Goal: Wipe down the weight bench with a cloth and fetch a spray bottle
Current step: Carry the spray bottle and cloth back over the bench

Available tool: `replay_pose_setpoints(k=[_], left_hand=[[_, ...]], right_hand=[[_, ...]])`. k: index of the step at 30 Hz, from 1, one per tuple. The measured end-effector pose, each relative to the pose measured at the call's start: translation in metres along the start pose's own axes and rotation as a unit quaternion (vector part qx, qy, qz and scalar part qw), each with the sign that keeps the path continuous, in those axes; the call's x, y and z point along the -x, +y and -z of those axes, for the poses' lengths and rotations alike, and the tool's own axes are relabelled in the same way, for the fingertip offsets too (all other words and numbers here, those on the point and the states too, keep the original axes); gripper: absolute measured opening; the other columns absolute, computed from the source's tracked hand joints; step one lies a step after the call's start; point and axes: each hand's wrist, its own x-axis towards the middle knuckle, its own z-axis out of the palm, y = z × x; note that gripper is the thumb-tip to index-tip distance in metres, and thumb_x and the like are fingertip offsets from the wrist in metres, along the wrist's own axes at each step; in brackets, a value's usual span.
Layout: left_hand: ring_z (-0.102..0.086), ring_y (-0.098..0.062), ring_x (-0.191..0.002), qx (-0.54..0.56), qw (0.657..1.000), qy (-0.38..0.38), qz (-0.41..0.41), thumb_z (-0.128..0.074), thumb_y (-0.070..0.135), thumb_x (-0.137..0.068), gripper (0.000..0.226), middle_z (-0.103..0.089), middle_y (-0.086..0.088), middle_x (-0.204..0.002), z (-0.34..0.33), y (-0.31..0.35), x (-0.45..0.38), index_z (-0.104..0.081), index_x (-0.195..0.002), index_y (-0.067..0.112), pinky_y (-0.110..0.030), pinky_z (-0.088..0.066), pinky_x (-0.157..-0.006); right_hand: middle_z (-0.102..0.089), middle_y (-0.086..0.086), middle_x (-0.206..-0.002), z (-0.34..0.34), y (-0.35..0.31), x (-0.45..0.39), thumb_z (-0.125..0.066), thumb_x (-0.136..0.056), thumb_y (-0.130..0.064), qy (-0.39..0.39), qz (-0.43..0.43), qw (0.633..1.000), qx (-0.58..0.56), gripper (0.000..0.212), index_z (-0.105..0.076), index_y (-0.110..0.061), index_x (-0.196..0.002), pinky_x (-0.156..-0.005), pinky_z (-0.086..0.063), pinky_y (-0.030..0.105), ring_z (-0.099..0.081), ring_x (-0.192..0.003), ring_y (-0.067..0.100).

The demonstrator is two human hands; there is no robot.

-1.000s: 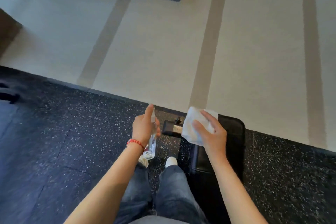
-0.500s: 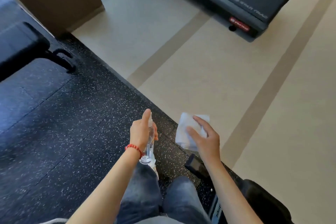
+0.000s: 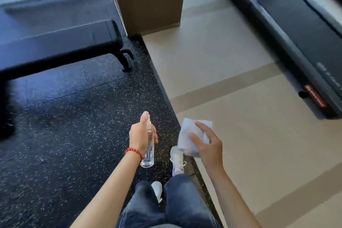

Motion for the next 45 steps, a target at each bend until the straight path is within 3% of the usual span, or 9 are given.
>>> replay_pose_setpoints(k=[6,11,14,20,27,31,36,40,45], left_hand=[[-0.053,-0.021,-0.040,0.035,0.997,0.067,-0.008,-0.037,0.060,-0.080,0.065,-0.056,-0.009,-0.044,-0.015,0.049,-0.060,-0.056,-0.044,0.009,-0.032,-0.049,-0.058],[-0.052,-0.021,-0.040,0.054,0.993,0.108,-0.012,-0.038,0.059,-0.081,0.065,-0.054,-0.007,-0.042,-0.016,0.084,-0.101,-0.055,-0.044,0.009,-0.028,-0.047,-0.053],[-0.052,-0.021,-0.040,0.058,0.990,0.130,-0.011,-0.037,0.055,-0.086,0.066,-0.052,-0.007,-0.040,-0.005,0.101,-0.131,-0.055,-0.044,0.008,-0.028,-0.047,-0.053],[-0.050,-0.020,-0.038,0.085,0.984,0.156,-0.013,-0.038,0.051,-0.090,0.066,-0.049,-0.007,-0.040,0.034,0.138,-0.222,-0.054,-0.049,0.003,-0.028,-0.045,-0.051],[-0.050,-0.019,-0.037,0.083,0.983,0.163,-0.012,-0.040,0.060,-0.081,0.064,-0.051,-0.004,-0.038,0.096,0.205,-0.333,-0.054,-0.039,0.014,-0.030,-0.045,-0.054],[-0.051,-0.020,-0.039,0.085,0.981,0.174,-0.004,-0.040,0.060,-0.080,0.064,-0.053,-0.006,-0.040,0.124,0.240,-0.382,-0.054,-0.038,0.014,-0.033,-0.047,-0.058],[-0.052,-0.021,-0.040,0.099,0.976,0.195,0.017,-0.041,0.060,-0.081,0.064,-0.053,-0.006,-0.040,0.141,0.264,-0.439,-0.054,-0.039,0.014,-0.030,-0.046,-0.055],[-0.051,-0.021,-0.039,0.091,0.972,0.212,0.032,-0.040,0.054,-0.089,0.068,-0.051,-0.005,-0.037,0.147,0.281,-0.490,-0.051,-0.035,0.014,-0.029,-0.046,-0.055],[-0.050,-0.020,-0.033,0.086,0.964,0.240,0.068,-0.041,0.049,-0.091,0.068,-0.051,-0.007,-0.036,0.151,0.302,-0.546,-0.051,-0.036,0.011,-0.023,-0.041,-0.043]], right_hand=[[-0.059,-0.021,-0.096,-0.022,-0.051,-0.100,-0.075,-0.075,-0.018,-0.073,0.039,0.996,0.041,0.031,-0.065,-0.034,-0.100,-0.080,-0.049,0.027,-0.055,-0.084,0.001],[-0.059,-0.019,-0.095,-0.049,-0.091,-0.163,-0.074,-0.075,-0.018,-0.119,0.059,0.990,0.044,0.033,-0.064,-0.044,-0.093,-0.064,-0.044,0.006,-0.056,-0.080,-0.004],[-0.060,-0.017,-0.094,-0.076,-0.105,-0.192,-0.075,-0.075,-0.017,-0.142,0.048,0.988,0.036,0.034,-0.065,-0.045,-0.091,-0.060,-0.044,0.006,-0.056,-0.075,-0.009],[-0.059,-0.021,-0.094,-0.161,-0.127,-0.251,-0.076,-0.073,-0.019,-0.168,0.043,0.984,0.048,0.033,-0.065,-0.046,-0.090,-0.069,-0.052,0.023,-0.058,-0.082,0.000],[-0.060,-0.020,-0.096,-0.276,-0.186,-0.320,-0.076,-0.073,-0.020,-0.176,0.062,0.980,0.062,0.033,-0.065,-0.046,-0.091,-0.067,-0.049,0.014,-0.058,-0.081,-0.003],[-0.059,-0.021,-0.093,-0.329,-0.217,-0.356,-0.075,-0.074,-0.016,-0.182,0.078,0.978,0.061,0.033,-0.065,-0.040,-0.094,-0.065,-0.046,0.007,-0.055,-0.076,-0.014],[-0.062,-0.023,-0.088,-0.379,-0.239,-0.404,-0.076,-0.073,-0.015,-0.192,0.068,0.976,0.075,0.033,-0.066,-0.038,-0.094,-0.074,-0.049,0.019,-0.056,-0.076,-0.012],[-0.062,-0.023,-0.090,-0.417,-0.249,-0.452,-0.076,-0.073,-0.015,-0.209,0.061,0.972,0.083,0.033,-0.066,-0.038,-0.095,-0.071,-0.047,0.010,-0.056,-0.078,-0.013],[-0.062,-0.021,-0.094,-0.461,-0.270,-0.512,-0.075,-0.074,-0.013,-0.240,0.050,0.965,0.089,0.034,-0.066,-0.036,-0.096,-0.068,-0.041,0.001,-0.055,-0.076,-0.016]])
